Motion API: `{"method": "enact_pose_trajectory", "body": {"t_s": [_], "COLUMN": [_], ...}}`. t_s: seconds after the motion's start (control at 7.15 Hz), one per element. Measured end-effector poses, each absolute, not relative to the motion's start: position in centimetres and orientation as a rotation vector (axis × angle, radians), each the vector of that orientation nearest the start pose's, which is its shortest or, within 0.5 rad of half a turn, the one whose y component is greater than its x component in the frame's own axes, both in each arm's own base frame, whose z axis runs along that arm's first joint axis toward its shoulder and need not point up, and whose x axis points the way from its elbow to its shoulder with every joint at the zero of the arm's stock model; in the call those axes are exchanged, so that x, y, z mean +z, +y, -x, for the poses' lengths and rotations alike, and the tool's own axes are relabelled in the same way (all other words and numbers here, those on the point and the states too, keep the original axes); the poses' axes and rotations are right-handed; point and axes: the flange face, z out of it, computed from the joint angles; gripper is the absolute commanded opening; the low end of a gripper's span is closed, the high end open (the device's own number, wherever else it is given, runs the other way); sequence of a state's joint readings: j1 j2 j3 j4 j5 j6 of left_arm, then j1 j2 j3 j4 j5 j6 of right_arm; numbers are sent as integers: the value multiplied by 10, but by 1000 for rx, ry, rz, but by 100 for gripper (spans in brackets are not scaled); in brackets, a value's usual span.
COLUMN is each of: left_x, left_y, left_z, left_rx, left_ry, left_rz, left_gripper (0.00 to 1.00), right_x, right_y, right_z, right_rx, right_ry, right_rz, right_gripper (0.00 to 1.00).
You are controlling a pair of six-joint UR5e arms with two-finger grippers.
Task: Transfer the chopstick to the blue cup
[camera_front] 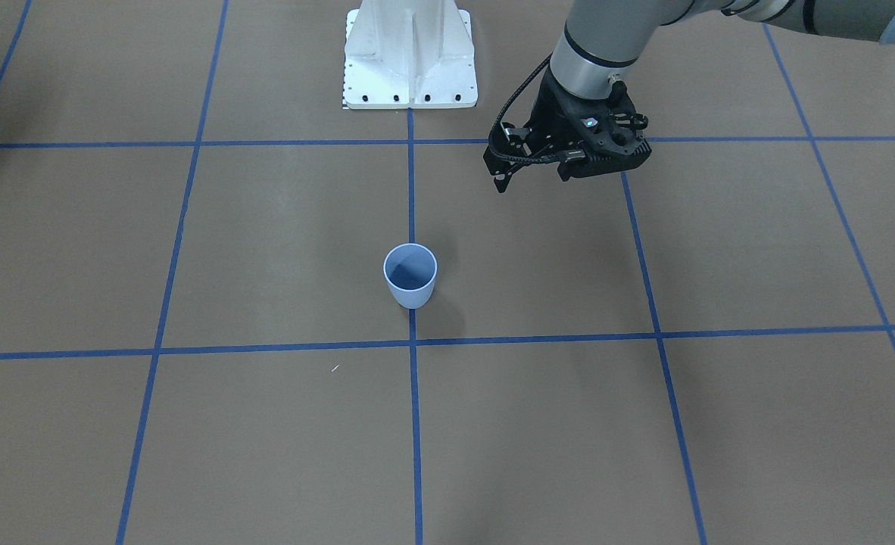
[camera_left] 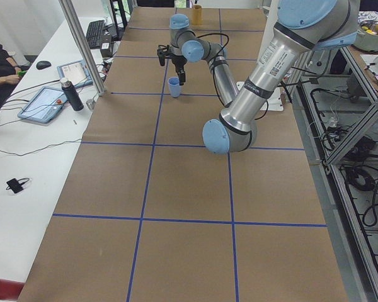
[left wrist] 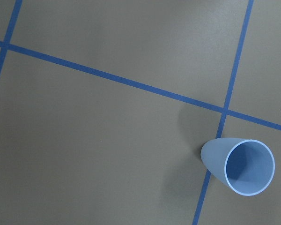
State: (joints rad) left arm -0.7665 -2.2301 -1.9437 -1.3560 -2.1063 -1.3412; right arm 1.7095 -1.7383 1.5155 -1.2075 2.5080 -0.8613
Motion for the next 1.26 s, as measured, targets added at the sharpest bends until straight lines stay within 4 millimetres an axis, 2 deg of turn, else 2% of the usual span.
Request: {"method": "enact_pose_trajectory", "body": {"t_s": [0.28, 0.42, 0.7, 0.84, 1.12, 1.26], "left_x": [148, 149, 151, 151, 151, 151], "left_y": [-470, -470, -470, -469, -469, -469], "left_z": [-370, -370, -371, -371, -371, -371], "left_rx": [-278, -277, -278, -277, -277, -277], "left_ry": [942, 941, 939, 939, 938, 938], "left_rz": [64, 64, 67, 67, 67, 67], "left_gripper": [98, 98, 98, 98, 98, 98], "right_x": [712, 712, 711, 711, 710, 709], "right_y": [-408, -408, -408, -408, -409, -411], "right_z": [-109, -109, -108, -108, -108, -108], "right_rx": [-733, -733, -735, -735, -735, -736], "right_ry": [-786, -788, -791, -793, -800, -806], "right_rz": [-581, -581, -582, -583, -588, -594], "right_gripper": [72, 59, 55, 48, 43, 29]}}
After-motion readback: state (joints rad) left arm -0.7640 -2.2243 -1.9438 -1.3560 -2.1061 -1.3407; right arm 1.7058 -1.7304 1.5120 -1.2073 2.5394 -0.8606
